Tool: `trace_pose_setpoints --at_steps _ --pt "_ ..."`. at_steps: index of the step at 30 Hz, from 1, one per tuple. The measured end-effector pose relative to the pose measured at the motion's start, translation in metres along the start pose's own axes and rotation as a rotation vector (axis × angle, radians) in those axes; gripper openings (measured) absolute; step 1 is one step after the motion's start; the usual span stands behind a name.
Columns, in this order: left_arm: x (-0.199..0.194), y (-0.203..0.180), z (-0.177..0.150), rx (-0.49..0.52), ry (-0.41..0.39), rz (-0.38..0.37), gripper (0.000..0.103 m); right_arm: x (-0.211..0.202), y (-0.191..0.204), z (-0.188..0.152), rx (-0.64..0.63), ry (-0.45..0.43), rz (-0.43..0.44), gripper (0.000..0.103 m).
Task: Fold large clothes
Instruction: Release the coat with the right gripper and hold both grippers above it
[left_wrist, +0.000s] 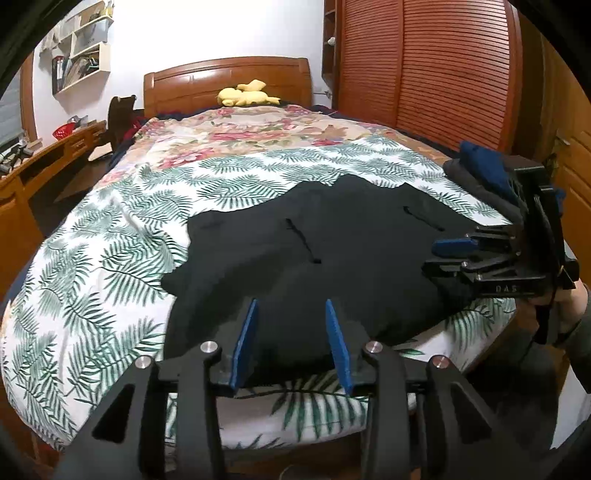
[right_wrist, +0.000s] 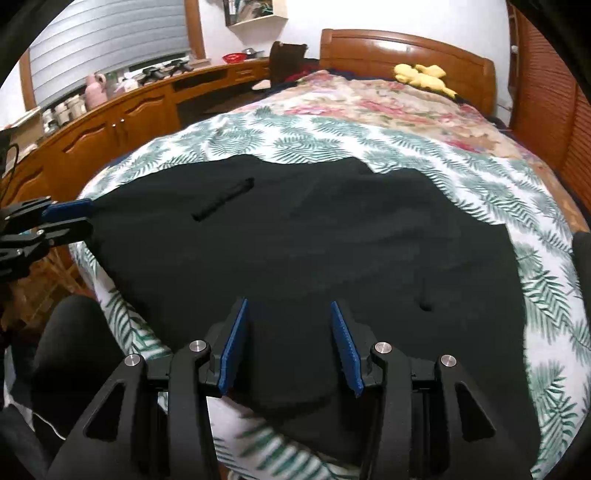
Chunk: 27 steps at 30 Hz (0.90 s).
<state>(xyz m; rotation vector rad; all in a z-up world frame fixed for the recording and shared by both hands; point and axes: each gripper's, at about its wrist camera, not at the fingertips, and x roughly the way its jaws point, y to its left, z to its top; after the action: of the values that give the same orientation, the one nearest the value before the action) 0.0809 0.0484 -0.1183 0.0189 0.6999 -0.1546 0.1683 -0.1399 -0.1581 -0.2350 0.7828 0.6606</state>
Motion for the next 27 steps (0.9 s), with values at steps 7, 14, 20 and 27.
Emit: trace_pose_setpoints --at_steps 7,14,20,27 --pt "0.003 0.026 -0.012 -0.046 0.02 0.045 0.038 0.028 0.016 -0.013 -0.044 0.065 -0.041 0.047" --pt "0.005 0.045 -0.03 -0.098 0.049 0.076 0.038 0.032 0.013 -0.021 -0.042 0.062 -0.039 0.047" --pt "0.016 0.055 -0.043 -0.129 0.084 0.1 0.038 0.032 0.011 -0.023 -0.03 0.047 -0.03 0.047" --pt "0.021 0.056 -0.045 -0.132 0.09 0.099 0.038 0.031 0.01 -0.025 -0.027 0.044 -0.028 0.047"
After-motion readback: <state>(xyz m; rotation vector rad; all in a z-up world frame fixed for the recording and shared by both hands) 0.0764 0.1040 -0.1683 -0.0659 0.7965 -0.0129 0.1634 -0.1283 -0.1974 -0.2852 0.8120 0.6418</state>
